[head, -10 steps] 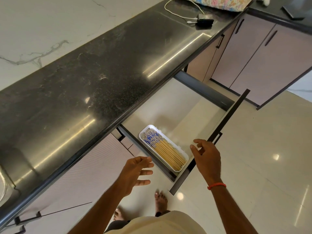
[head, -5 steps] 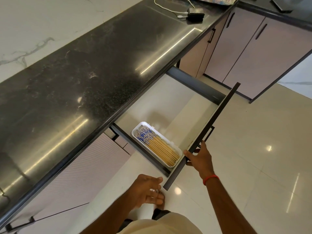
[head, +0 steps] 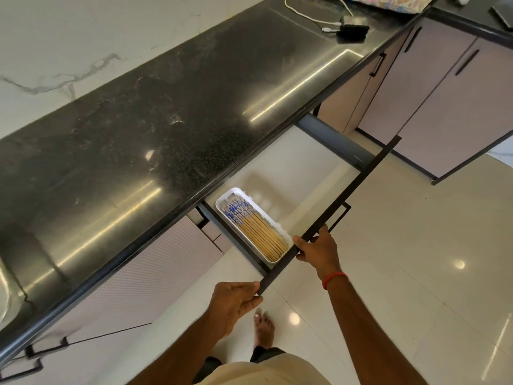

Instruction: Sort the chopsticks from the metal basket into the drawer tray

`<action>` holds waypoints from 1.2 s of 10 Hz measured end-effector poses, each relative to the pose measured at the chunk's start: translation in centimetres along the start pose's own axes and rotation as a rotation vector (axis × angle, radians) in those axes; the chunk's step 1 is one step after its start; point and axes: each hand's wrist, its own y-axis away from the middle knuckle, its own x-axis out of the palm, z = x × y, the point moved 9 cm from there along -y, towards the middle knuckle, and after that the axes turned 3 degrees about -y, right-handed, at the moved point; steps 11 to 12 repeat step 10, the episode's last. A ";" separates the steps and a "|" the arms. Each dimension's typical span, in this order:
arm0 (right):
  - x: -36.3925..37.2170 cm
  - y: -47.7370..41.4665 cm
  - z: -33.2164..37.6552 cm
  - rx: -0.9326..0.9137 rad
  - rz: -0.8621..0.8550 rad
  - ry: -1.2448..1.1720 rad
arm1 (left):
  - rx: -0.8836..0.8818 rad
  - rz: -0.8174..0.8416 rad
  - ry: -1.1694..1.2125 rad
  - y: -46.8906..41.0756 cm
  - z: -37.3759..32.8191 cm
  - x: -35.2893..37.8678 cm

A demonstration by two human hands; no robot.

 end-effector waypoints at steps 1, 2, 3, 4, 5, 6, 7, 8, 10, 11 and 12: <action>2.1 -0.7 2.4 -0.037 -0.008 0.047 | 0.049 -0.059 0.090 0.0 -1.2 -1.4; 4.0 -1.0 4.4 -0.086 0.034 0.026 | 0.111 -0.096 0.111 0.4 -2.7 -2.5; 6.9 -2.0 7.3 -0.098 0.138 0.032 | 0.214 -0.144 0.109 1.1 -5.6 -3.8; 8.5 -2.5 8.9 -0.117 0.219 0.147 | 0.295 -0.184 0.114 2.1 -7.7 -4.6; 10.6 -1.3 11.6 -0.229 0.329 0.231 | 0.367 -0.220 0.129 3.1 -10.1 -5.6; 12.0 0.1 12.9 -0.304 0.380 0.229 | 0.393 -0.229 0.134 3.4 -11.0 -6.3; 13.9 1.5 13.9 -0.367 0.437 0.261 | 0.437 -0.253 0.154 3.8 -11.7 -7.1; 15.1 2.2 14.1 -0.394 0.467 0.290 | 0.476 -0.277 0.186 4.8 -12.3 -7.8; 17.2 3.6 16.4 -0.491 0.518 0.347 | 0.539 -0.343 0.234 6.6 -12.7 -10.0; 17.2 3.6 16.4 -0.491 0.518 0.347 | 0.539 -0.343 0.234 6.6 -12.7 -10.0; 17.2 3.6 16.4 -0.491 0.518 0.347 | 0.539 -0.343 0.234 6.6 -12.7 -10.0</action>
